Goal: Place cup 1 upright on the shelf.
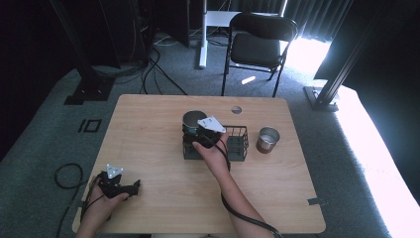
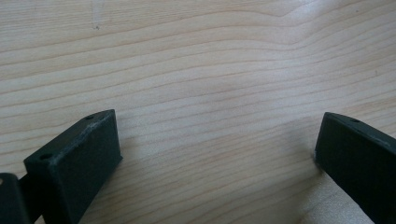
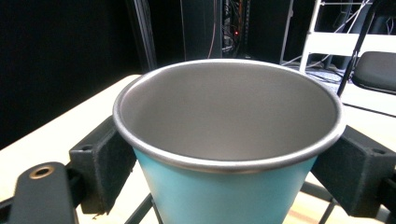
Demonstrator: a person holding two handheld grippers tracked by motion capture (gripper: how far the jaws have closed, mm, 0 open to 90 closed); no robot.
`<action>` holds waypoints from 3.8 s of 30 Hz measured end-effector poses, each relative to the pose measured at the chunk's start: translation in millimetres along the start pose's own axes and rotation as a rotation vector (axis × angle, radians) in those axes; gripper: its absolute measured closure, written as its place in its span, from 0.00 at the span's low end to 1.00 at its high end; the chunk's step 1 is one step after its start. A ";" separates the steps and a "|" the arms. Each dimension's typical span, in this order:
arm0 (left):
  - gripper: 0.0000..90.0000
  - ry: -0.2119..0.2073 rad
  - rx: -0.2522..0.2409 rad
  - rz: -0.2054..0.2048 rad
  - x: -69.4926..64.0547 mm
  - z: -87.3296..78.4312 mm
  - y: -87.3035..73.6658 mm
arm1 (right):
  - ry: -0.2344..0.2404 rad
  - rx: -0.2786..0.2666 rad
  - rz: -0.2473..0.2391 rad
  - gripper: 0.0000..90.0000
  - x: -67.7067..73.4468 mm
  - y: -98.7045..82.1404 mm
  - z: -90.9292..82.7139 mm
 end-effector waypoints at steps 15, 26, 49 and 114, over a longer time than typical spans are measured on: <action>0.01 0.000 0.000 0.000 0.0 0.0 0.0 | -0.010 -0.001 0.021 0.14 1.9 -8.9 1.7; 0.01 0.000 0.000 0.000 0.1 0.0 0.0 | -0.004 0.012 0.000 0.14 2.1 -14.4 4.7; 0.01 0.000 0.001 0.001 0.1 0.0 -0.1 | 0.076 0.051 -0.079 0.12 -5.0 -24.3 -26.5; 0.01 0.000 0.001 0.000 0.0 -0.1 0.0 | -0.119 0.147 0.006 0.12 -148.1 -139.8 -130.3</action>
Point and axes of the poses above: each handheld gripper's, and its own axes: z roughly forward along the jaws, y roughly out of its top, x roughly to its left, the point moved 7 cm from there along z, roughly forward along the jaws, and after that the axes turned 14 degrees about x, right-handed, at the moved point
